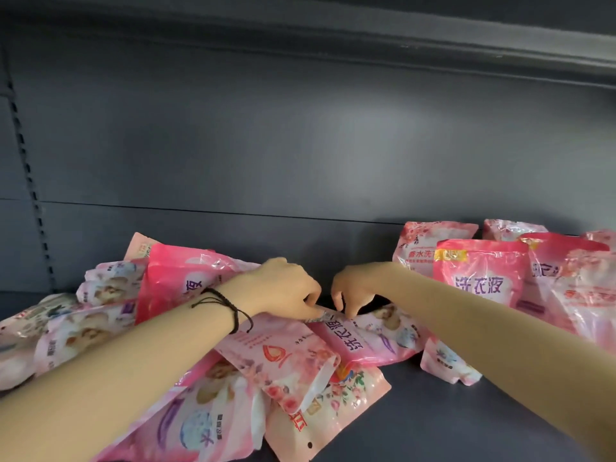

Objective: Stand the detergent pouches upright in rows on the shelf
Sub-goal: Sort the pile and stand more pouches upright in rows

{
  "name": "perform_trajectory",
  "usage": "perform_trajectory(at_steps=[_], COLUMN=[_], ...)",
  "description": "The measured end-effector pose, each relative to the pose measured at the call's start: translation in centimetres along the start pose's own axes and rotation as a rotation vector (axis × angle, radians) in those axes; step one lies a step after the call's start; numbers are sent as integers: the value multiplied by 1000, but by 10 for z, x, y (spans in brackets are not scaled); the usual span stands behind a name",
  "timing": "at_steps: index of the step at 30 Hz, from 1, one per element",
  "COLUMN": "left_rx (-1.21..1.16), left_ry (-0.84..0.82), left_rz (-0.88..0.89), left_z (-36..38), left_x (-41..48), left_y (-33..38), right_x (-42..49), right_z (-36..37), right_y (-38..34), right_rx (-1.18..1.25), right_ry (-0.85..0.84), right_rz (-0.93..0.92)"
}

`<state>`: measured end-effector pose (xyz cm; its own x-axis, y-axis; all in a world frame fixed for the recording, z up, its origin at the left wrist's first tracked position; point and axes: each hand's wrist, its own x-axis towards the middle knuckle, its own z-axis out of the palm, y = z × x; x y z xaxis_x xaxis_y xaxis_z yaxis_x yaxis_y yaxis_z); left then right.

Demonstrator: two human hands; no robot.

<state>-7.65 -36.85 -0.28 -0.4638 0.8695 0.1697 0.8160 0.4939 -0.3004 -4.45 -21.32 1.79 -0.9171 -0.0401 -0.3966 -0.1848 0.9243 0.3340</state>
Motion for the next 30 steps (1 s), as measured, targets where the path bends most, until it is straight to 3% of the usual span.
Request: perform_trajectory(at_steps=[5, 10, 14, 21, 26, 30], left_rx=[-239, -511, -603, -716, -932, -1041], left_ry=[1, 26, 51, 105, 256, 210], left_rz=[-61, -120, -141, -233, -404, -510], left_z=[9, 0, -3, -6, -5, 2], left_x=[5, -5, -14, -21, -12, 0], left_y=[-11, -19, -23, -38, -39, -28], right_x=[43, 48, 42, 16, -4, -6], right_z=[11, 9, 9, 2, -8, 4], right_y=[-2, -1, 5, 17, 35, 40], right_rx=[164, 353, 493, 755, 943, 1097], right_ry=[-116, -228, -227, 76, 357, 509], right_rz=[-89, -55, -64, 51, 106, 100])
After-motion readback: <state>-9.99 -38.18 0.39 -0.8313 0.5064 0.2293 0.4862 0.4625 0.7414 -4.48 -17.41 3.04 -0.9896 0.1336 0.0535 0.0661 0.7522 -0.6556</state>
